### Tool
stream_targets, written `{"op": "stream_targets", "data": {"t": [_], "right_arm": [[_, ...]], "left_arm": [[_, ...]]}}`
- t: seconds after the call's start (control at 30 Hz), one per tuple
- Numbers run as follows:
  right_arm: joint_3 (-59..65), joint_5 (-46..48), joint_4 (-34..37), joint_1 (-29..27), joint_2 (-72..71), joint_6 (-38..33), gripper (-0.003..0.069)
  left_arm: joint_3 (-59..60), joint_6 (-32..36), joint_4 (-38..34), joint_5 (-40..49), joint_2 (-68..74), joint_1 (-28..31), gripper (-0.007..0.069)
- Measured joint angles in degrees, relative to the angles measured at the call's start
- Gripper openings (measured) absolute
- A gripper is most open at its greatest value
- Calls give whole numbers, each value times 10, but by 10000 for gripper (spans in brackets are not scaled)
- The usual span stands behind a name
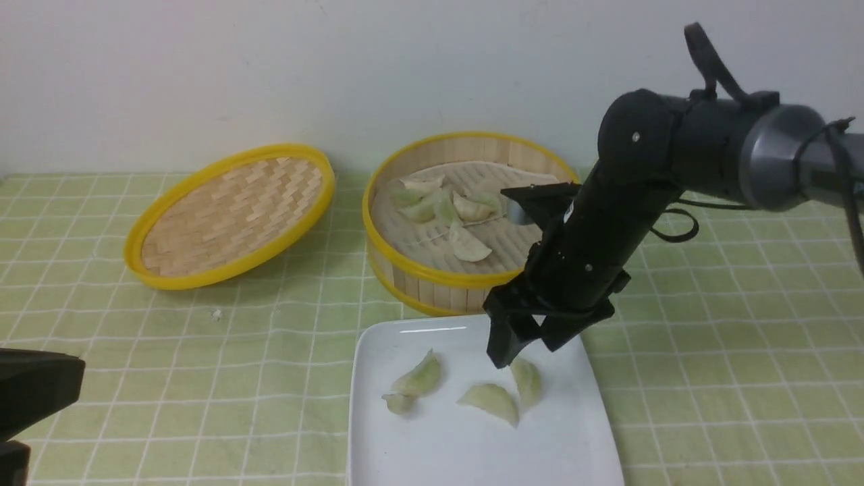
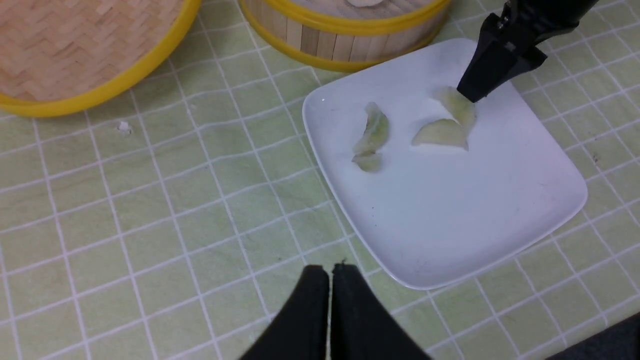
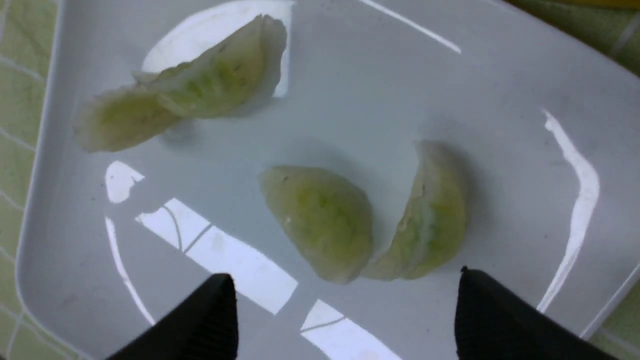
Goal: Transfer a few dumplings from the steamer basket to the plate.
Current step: Use the right arm to put the dumpling into the plate
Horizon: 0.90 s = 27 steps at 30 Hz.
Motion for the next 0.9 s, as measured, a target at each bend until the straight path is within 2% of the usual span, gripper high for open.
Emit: {"op": "stream_targets", "data": {"t": [0.1, 0.13, 0.17, 0.27, 0.33, 0.4, 0.57, 0.6, 0.77, 0.9], "right_arm": [[-2, 14, -1, 0, -55, 1, 422], [-3, 16, -4, 0, -83, 6, 354], [-3, 18, -7, 0, -108, 10, 317], [-3, 23, -26, 0, -219, 35, 123], [2, 17, -42, 0, -294, 55, 41], [22, -10, -60, 0, -385, 76, 4], [115, -120, -101, 0, -578, 102, -13], [178, -178, -116, 0, -667, 102, -14], [363, -324, -147, 0, -882, 108, -14], [510, -409, -186, 0, -1053, 169, -14]], "left_arm": [[0, 0, 0, -8, 0, 0, -6], [0, 0, 0, -13, 0, 0, -6], [0, 0, 0, -18, 0, 0, -6], [0, 0, 0, -41, 0, 0, -6], [0, 0, 0, -55, 0, 0, -6], [0, 0, 0, -70, 0, 0, -6], [0, 0, 0, -100, 0, 0, -6], [0, 0, 0, -112, 0, 0, -6], [0, 0, 0, -132, 0, 0, -6], [0, 0, 0, -141, 0, 0, -6]]}}
